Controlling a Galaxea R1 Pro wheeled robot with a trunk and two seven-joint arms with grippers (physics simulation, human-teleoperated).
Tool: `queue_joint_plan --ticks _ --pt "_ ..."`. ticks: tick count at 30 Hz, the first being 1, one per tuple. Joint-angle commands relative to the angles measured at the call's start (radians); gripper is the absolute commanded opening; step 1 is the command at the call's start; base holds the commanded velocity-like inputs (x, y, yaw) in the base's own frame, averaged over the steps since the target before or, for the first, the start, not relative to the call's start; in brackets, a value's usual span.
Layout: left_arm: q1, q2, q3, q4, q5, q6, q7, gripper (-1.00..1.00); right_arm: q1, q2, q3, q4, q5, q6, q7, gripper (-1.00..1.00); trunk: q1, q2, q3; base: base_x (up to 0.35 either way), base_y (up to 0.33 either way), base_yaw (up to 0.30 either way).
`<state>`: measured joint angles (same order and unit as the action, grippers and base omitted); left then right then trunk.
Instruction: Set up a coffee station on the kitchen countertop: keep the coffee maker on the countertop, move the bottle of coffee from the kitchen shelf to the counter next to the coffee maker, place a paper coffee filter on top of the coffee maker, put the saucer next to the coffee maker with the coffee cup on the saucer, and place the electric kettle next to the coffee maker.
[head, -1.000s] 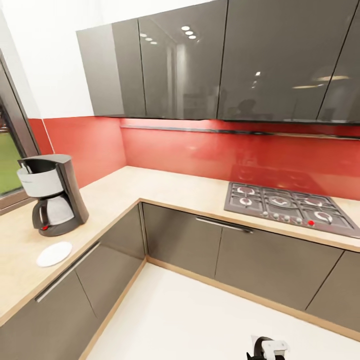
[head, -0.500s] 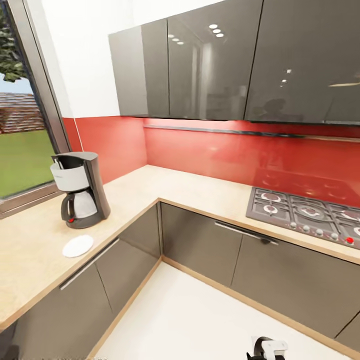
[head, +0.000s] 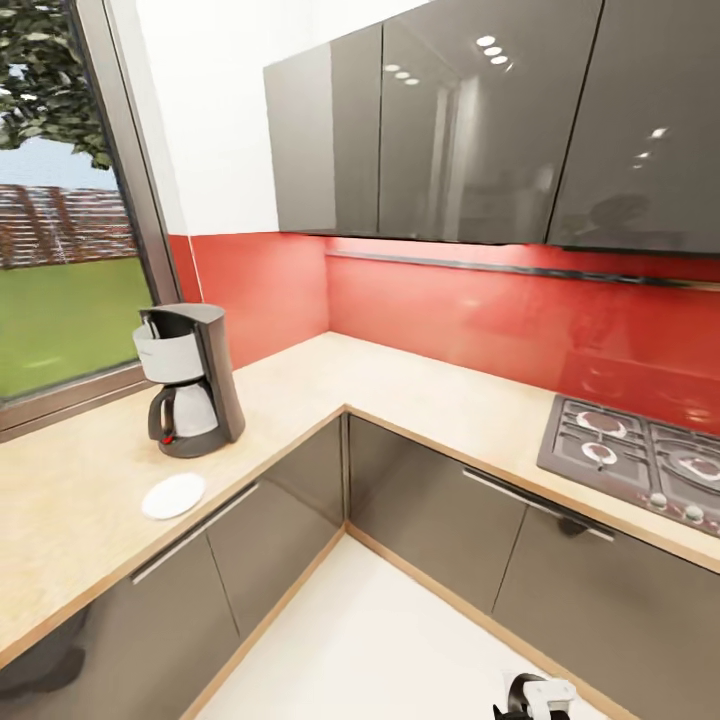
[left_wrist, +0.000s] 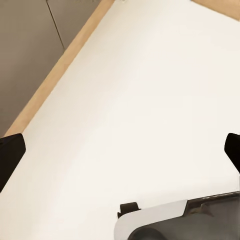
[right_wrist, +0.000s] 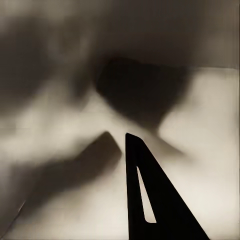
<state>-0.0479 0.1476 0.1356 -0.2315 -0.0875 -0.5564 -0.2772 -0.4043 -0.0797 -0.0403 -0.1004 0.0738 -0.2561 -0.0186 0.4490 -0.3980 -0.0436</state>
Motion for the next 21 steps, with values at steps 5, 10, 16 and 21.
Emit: queue_joint_plan --ticks 5,10,16,21 --pt "-0.001 0.000 0.009 0.001 -0.009 -0.004 -0.004 1.00 0.000 0.000 -0.004 0.001 0.008 -0.003 -0.001 -1.00 0.001 -0.002 -0.002 0.276 -0.211 0.278" --pt "-0.001 0.001 0.009 0.001 -0.009 -0.004 -0.004 1.00 -0.001 0.000 -0.004 0.001 0.008 -0.003 -0.002 -1.00 0.001 -0.002 -0.002 0.268 -0.177 0.278" --pt "-0.001 0.001 0.009 0.001 -0.009 -0.004 -0.004 1.00 -0.001 0.000 -0.004 0.001 0.008 -0.003 -0.002 -1.00 0.001 -0.002 -0.002 0.070 -0.029 0.278" --pt "-0.001 0.002 0.009 0.001 -0.009 -0.004 -0.004 1.00 -0.001 0.000 -0.004 0.001 0.008 -0.003 -0.002 -1.00 0.001 -0.002 -0.002 0.004 -0.002 0.278"
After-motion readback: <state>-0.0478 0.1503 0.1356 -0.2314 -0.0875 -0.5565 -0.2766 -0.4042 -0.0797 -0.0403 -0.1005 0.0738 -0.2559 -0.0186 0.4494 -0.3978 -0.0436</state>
